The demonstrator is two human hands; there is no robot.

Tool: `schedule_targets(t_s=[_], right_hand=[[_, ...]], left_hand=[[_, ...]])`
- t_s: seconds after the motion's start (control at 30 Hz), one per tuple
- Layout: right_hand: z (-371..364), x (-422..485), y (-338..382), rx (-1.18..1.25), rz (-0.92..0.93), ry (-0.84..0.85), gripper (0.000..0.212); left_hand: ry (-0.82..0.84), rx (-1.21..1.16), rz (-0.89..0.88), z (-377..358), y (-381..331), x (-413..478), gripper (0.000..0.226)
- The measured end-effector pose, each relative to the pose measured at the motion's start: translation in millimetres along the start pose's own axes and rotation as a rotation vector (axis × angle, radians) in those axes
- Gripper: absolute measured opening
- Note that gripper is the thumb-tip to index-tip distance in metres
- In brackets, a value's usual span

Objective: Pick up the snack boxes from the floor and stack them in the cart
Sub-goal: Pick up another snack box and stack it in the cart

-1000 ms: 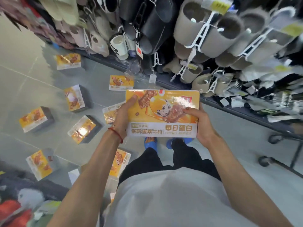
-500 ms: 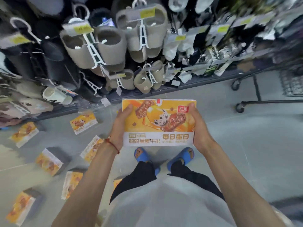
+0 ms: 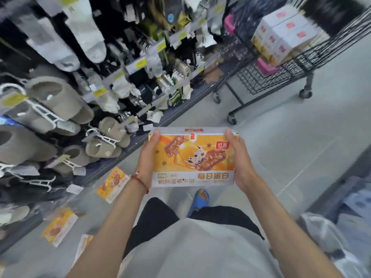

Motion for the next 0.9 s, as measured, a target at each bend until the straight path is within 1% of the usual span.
schedule_targets(t_s=[0.07, 0.17, 0.2, 0.27, 0.3, 0.4, 0.43, 0.47, 0.57, 0.6, 0.7, 0.73, 0.83, 0.9], right_hand=[[30.3, 7.9, 8.6, 0.045, 0.006, -0.032, 0.060], [68.3, 18.6, 25.2, 0.089, 0.020, -0.058, 0.087], [79.7, 22.8, 30.4, 0.103, 0.024, -0.070, 0.091], [101.2, 30.6, 44.2, 0.132, 0.046, -0.119, 0.088], [111.3, 34.8, 51.0, 0.142, 0.055, -0.147, 0.084], [136.6, 51.0, 72.8, 0.175, 0.075, -0.217, 0.076], [145.0, 57.3, 80.9, 0.181, 0.081, -0.244, 0.074], [153.4, 64.5, 89.7, 0.188, 0.087, -0.271, 0.072], [178.9, 84.6, 120.5, 0.225, 0.113, -0.338, 0.067], [187.7, 90.7, 128.3, 0.241, 0.118, -0.357, 0.062], [216.3, 106.4, 147.7, 0.317, 0.126, -0.429, 0.033], [225.4, 112.1, 156.3, 0.351, 0.132, -0.453, 0.032], [251.4, 125.3, 179.1, 0.425, 0.161, -0.484, 0.054], [272.6, 134.2, 194.0, 0.448, 0.193, -0.508, 0.062]], left_hand=[[0.047, 0.054, 0.005, -37.9, 0.0, 13.5, 0.069], [0.079, 0.107, 0.018, -91.3, -2.6, 36.6, 0.088], [0.093, 0.118, 0.024, -107.9, -4.4, 44.3, 0.095], [0.133, 0.148, 0.035, -139.9, -9.0, 60.7, 0.097], [0.156, 0.166, 0.031, -155.1, -11.5, 69.4, 0.092], [0.226, 0.203, -0.002, -202.4, -23.2, 93.6, 0.058], [0.240, 0.215, -0.011, -216.8, -27.4, 103.1, 0.050], [0.259, 0.223, -0.022, -231.7, -32.5, 112.7, 0.051], [0.318, 0.246, -0.043, -277.1, -46.9, 145.0, 0.080], [0.335, 0.254, -0.042, -291.6, -49.5, 156.1, 0.084], [0.390, 0.287, -0.049, -336.7, -57.9, 184.2, 0.081], [0.406, 0.294, -0.062, -352.7, -61.3, 193.9, 0.080], [0.456, 0.351, -0.075, -400.9, -67.2, 219.2, 0.078], [0.487, 0.347, -0.076, -431.9, -67.8, 234.6, 0.076]])
Point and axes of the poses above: each hand's wrist, its own x-axis towards the middle knuckle, its own z-axis out of the back of the hand, y = z × x, the point moved 6 cm from there along x, towards the middle knuckle, and after that the axes turned 11 degrees about -x, right-handed, at the moved point
